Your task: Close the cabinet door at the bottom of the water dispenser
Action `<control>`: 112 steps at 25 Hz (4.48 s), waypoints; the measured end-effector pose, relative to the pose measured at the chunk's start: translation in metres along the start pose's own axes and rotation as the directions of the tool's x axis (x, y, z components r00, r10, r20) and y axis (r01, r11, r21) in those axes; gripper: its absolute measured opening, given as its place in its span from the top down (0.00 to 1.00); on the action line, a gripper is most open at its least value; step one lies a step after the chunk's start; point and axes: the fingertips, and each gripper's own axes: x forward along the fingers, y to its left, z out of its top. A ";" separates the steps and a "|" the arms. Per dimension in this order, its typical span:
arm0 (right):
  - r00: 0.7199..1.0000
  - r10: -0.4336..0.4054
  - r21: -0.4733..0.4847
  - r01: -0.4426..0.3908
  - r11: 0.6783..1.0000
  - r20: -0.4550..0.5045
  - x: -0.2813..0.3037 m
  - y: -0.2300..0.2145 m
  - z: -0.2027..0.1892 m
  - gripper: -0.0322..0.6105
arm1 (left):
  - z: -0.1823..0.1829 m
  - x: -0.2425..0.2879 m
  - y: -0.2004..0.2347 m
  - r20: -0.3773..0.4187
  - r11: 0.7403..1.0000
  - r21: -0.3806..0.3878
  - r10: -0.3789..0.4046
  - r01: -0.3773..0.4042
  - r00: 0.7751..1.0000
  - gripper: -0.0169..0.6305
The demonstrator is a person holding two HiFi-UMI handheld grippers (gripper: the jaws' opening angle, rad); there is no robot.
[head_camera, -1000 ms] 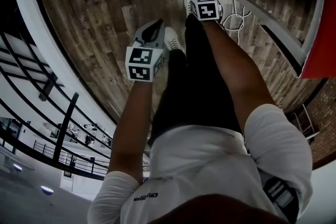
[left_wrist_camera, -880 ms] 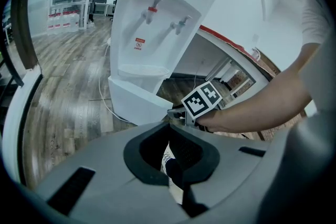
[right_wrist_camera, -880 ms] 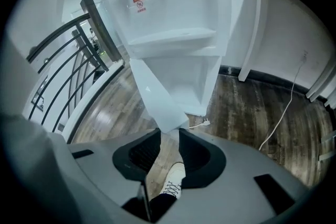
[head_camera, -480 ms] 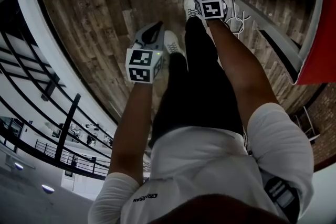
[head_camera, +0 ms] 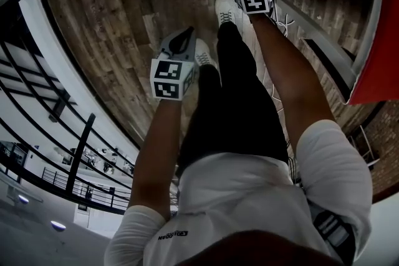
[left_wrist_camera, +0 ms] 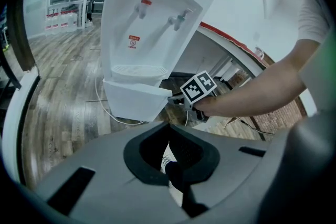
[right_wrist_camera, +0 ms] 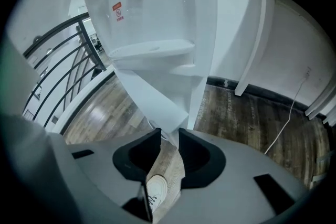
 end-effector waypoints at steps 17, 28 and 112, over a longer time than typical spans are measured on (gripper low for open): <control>0.999 -0.010 -0.088 0.013 0.996 0.030 0.018 -0.036 0.040 0.78 | 0.005 0.007 0.011 -0.008 1.000 -0.007 0.019 -0.019 1.000 0.99; 0.999 -0.015 -0.105 0.019 0.994 0.037 0.028 -0.050 0.057 0.79 | 0.008 0.013 0.015 -0.008 1.000 -0.023 0.021 -0.022 1.000 0.99; 0.624 0.460 -0.230 -0.416 0.880 0.632 -0.655 0.203 0.089 0.92 | 0.101 -0.416 -0.270 0.602 0.926 0.373 -0.190 -0.062 0.776 0.99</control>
